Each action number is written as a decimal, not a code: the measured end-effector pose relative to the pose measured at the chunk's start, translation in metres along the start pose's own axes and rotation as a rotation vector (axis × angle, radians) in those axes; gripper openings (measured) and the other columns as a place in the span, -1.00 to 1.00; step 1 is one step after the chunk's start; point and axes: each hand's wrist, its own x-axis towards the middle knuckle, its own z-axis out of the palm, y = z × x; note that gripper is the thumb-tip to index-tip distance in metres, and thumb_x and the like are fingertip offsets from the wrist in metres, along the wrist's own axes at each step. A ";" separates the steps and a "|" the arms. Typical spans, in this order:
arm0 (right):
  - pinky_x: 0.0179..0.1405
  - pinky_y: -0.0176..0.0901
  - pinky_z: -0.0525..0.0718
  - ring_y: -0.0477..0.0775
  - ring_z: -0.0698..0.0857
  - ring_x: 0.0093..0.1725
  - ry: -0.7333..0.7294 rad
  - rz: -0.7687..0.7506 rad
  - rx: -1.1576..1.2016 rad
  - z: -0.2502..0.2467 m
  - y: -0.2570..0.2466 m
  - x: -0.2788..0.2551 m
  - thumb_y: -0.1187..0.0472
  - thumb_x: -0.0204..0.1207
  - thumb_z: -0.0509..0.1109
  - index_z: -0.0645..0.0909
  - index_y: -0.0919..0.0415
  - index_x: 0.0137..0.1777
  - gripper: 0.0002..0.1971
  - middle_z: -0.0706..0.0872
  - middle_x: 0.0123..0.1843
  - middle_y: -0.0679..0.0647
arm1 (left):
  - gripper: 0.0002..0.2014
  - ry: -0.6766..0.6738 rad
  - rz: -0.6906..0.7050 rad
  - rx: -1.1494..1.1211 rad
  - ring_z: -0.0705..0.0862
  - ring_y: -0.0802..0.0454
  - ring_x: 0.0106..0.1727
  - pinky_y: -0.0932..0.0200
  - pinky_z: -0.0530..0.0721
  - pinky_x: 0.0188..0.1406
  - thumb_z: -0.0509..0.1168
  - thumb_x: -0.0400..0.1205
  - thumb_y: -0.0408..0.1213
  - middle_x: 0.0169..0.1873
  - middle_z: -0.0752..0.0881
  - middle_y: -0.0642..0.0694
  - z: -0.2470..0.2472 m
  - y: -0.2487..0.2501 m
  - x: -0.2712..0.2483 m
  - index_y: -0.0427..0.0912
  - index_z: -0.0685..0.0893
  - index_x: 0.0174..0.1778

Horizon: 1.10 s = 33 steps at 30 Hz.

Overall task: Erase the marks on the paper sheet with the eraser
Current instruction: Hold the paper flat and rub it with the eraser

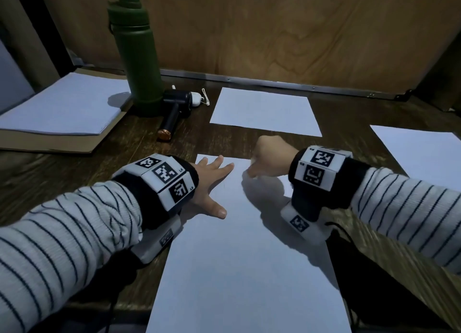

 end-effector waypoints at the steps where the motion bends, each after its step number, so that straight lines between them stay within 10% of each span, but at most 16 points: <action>1: -0.43 -0.23 0.49 0.06 0.61 -0.29 -0.025 -0.023 0.015 0.004 -0.004 0.000 0.20 0.34 0.48 0.77 0.39 -0.16 -0.78 0.65 -0.34 0.15 | 0.11 -0.003 -0.003 0.008 -0.26 -0.19 0.67 -0.26 -0.03 0.60 0.32 0.43 0.29 0.64 -0.35 -0.04 -0.001 0.001 -0.001 0.07 -0.36 0.62; 17: -0.28 -0.19 0.58 0.05 0.65 -0.15 -0.006 -0.010 0.011 -0.010 0.012 0.008 0.21 0.36 0.47 0.78 0.34 -0.11 -0.79 0.72 -0.21 0.13 | 0.10 -0.011 -0.014 0.007 -0.27 -0.17 0.67 -0.23 -0.04 0.60 0.30 0.44 0.29 0.63 -0.37 -0.03 -0.002 0.005 -0.005 0.06 -0.38 0.61; 25: -0.52 -0.28 0.39 -0.03 0.51 -0.41 -0.060 -0.024 -0.018 -0.008 0.005 0.004 0.17 0.37 0.49 0.69 0.32 -0.27 -0.82 0.54 -0.48 0.02 | 0.12 0.003 -0.019 -0.041 -0.28 -0.18 0.66 -0.25 -0.06 0.59 0.32 0.42 0.30 0.63 -0.37 -0.03 -0.002 0.004 -0.005 0.07 -0.37 0.62; 30: -0.40 -0.21 0.51 0.06 0.61 -0.31 -0.041 -0.037 -0.025 -0.005 0.007 0.006 0.22 0.35 0.47 0.66 0.31 -0.36 -0.84 0.63 -0.37 0.12 | 0.60 -0.016 0.039 -0.070 -0.26 -0.18 0.66 -0.27 -0.06 0.58 -0.06 -0.40 0.75 0.64 -0.34 -0.02 0.000 0.000 -0.006 0.13 -0.36 0.61; 33: -0.54 -0.26 0.34 -0.01 0.40 -0.50 -0.119 -0.027 -0.025 -0.003 0.004 -0.005 0.17 0.39 0.47 0.49 0.28 -0.53 -0.66 0.44 -0.55 0.06 | 0.64 -0.009 0.048 -0.067 -0.26 -0.19 0.66 -0.28 -0.06 0.58 -0.06 -0.47 0.72 0.64 -0.34 -0.02 0.002 -0.004 -0.002 0.13 -0.35 0.61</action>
